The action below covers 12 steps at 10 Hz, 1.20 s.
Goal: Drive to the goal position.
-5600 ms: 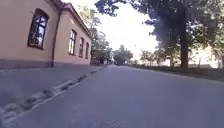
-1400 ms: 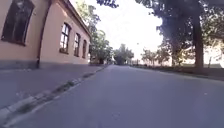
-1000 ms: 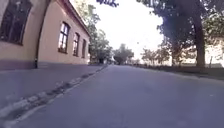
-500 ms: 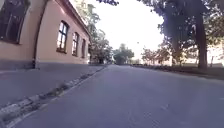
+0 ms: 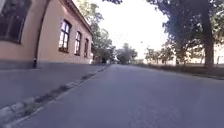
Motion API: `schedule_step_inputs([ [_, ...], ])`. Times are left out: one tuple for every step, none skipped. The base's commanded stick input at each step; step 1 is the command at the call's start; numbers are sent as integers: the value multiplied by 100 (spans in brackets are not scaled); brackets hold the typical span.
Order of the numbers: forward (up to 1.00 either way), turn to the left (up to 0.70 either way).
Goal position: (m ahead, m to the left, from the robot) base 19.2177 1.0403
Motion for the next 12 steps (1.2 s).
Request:
schedule_step_inputs([
  [50,0],
  [50,0],
  [50,0],
  [50,0],
  [50,0],
  [50,0],
  [50,0],
  [50,0],
  [50,0],
  [50,0],
  [50,0],
  [50,0],
])
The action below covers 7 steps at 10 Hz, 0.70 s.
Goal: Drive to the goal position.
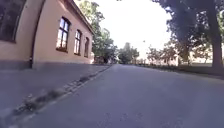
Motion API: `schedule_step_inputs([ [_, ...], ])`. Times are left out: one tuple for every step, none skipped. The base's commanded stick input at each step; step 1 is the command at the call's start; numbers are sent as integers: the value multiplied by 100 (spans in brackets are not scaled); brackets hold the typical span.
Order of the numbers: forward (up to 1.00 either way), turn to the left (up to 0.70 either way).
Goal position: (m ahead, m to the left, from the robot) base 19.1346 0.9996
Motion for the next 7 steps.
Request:
schedule_step_inputs([
  [50,0],
  [50,0],
  [50,0],
  [50,0],
  [50,0],
  [50,0],
  [50,0],
])
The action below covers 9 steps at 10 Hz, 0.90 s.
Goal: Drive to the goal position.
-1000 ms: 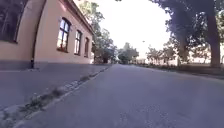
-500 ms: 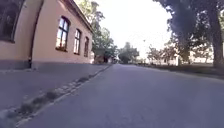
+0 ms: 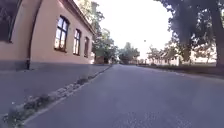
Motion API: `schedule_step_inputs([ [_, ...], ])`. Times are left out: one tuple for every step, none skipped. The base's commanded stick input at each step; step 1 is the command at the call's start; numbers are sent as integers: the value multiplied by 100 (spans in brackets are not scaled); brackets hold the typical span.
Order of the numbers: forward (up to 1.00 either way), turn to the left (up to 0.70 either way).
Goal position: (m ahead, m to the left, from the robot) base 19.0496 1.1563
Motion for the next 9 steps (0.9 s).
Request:
schedule_step_inputs([
  [50,0],
  [50,0],
  [50,0],
  [50,0],
  [50,0],
  [50,0],
  [50,0],
  [50,0],
  [50,0],
])
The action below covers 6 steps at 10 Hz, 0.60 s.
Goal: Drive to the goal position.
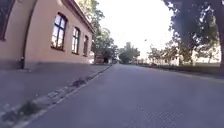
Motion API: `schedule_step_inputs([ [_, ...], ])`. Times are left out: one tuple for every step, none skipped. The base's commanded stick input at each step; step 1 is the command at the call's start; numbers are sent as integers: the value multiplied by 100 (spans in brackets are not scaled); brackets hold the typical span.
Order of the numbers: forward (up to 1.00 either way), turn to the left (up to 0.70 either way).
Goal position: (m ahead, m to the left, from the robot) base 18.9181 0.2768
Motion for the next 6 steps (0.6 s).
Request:
schedule_step_inputs([
  [50,0],
  [50,0],
  [50,0],
  [50,0],
  [50,0],
  [50,0],
])
